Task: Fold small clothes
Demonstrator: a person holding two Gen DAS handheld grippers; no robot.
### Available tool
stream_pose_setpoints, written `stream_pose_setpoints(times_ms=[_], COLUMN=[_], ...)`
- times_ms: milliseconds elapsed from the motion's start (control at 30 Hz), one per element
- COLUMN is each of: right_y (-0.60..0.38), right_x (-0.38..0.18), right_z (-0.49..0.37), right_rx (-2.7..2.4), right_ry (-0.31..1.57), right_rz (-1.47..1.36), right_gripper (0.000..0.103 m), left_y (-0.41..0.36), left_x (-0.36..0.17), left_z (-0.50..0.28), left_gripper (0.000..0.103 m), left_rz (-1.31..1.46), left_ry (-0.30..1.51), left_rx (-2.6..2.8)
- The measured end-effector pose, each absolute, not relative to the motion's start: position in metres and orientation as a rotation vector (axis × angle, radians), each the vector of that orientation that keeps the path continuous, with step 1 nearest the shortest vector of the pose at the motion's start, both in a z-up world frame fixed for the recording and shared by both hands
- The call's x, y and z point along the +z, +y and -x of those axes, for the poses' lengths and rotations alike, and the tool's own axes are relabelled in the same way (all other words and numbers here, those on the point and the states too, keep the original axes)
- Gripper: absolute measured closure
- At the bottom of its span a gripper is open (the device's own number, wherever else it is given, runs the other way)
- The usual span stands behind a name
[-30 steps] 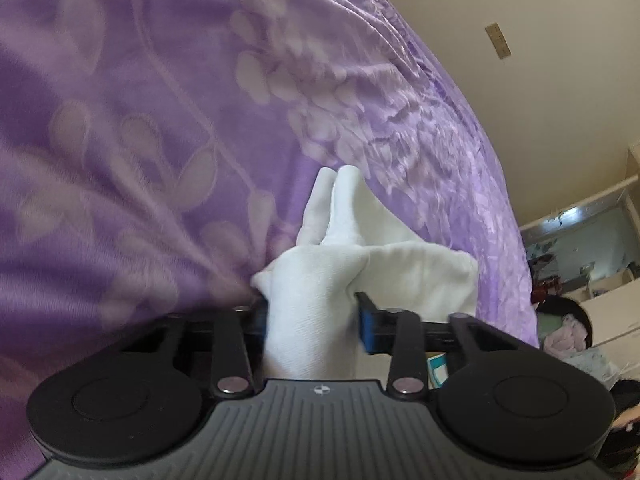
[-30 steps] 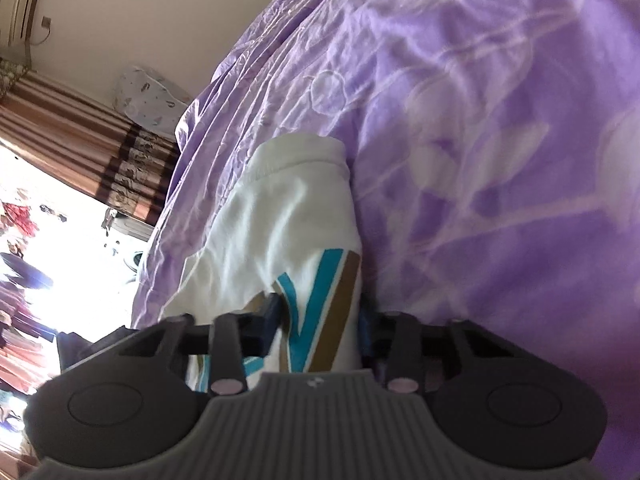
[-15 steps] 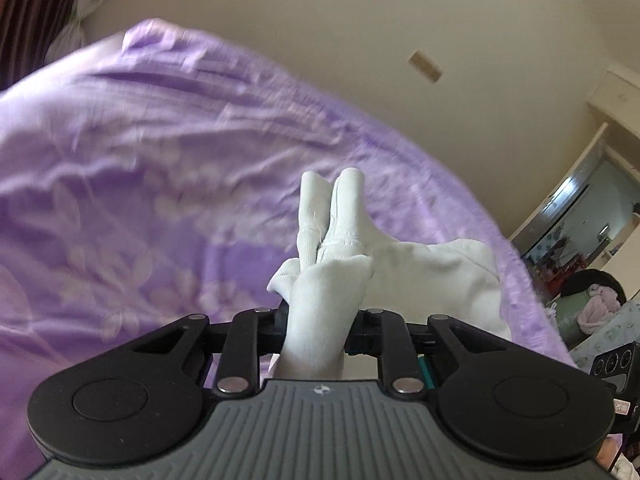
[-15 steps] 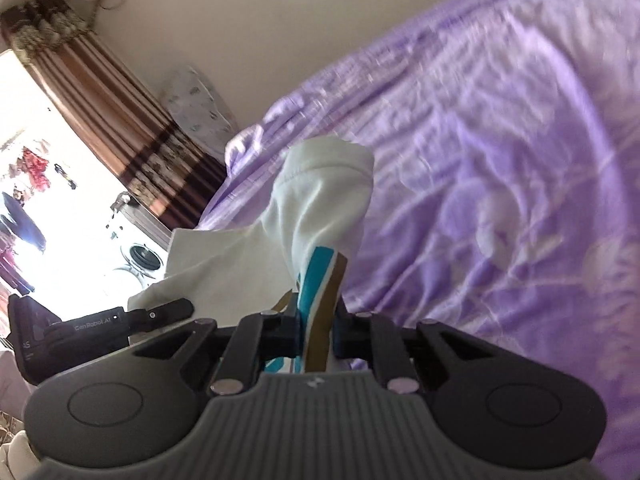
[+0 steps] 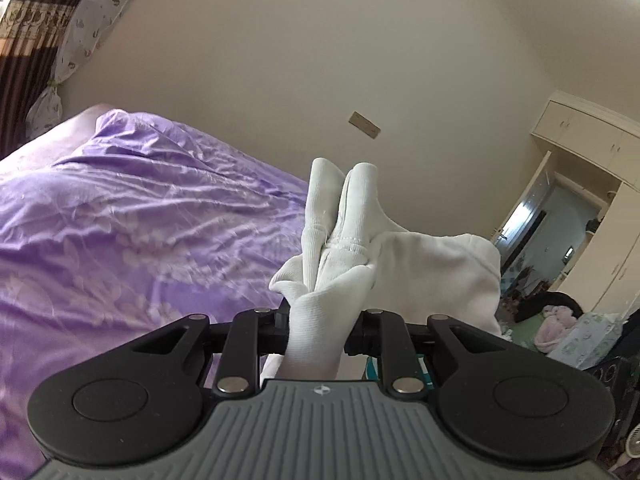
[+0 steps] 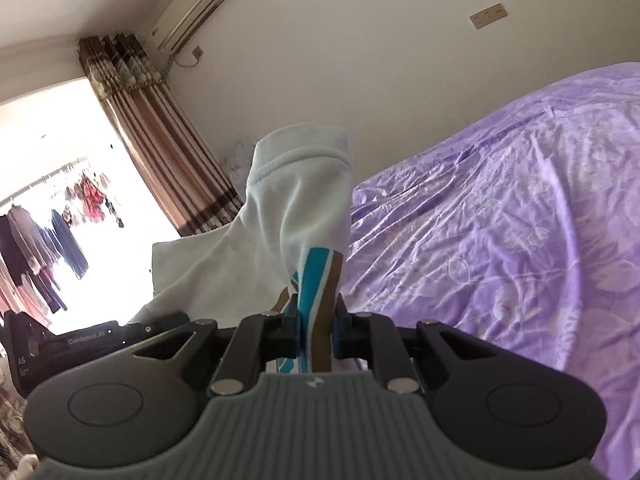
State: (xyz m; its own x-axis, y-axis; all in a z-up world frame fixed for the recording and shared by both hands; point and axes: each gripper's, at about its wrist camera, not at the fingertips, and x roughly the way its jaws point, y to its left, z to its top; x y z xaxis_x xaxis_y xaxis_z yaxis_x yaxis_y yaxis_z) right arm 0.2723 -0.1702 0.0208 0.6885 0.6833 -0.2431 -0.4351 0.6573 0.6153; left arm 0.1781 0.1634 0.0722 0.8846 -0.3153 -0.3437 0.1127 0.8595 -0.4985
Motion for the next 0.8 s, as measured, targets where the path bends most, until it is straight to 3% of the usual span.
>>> stream_pose_setpoints(times_ms=[167, 333, 800], right_y=[-0.188, -0.190, -0.153], right_x=[0.018, -0.019, -0.109], right_z=[-0.237, -0.229, -0.323], right_rx=[0.650, 0.628, 0.515], right_ry=[0.518, 0.631, 0.853], right_rz=[-0.572, -0.612, -0.477], right_gripper=[0.094, 0.094, 0.093], left_y=[0.156, 0.156, 0.177], left_x=[0.053, 0.016, -0.083], left_z=[-0.155, -0.171, -0.272], left_gripper=[0.080, 0.080, 0.078], left_rz=[0.496, 0.467, 0.445], left_ry=[0.477, 0.580, 0.871], left_rx=[-0.211, -0.150, -0.127])
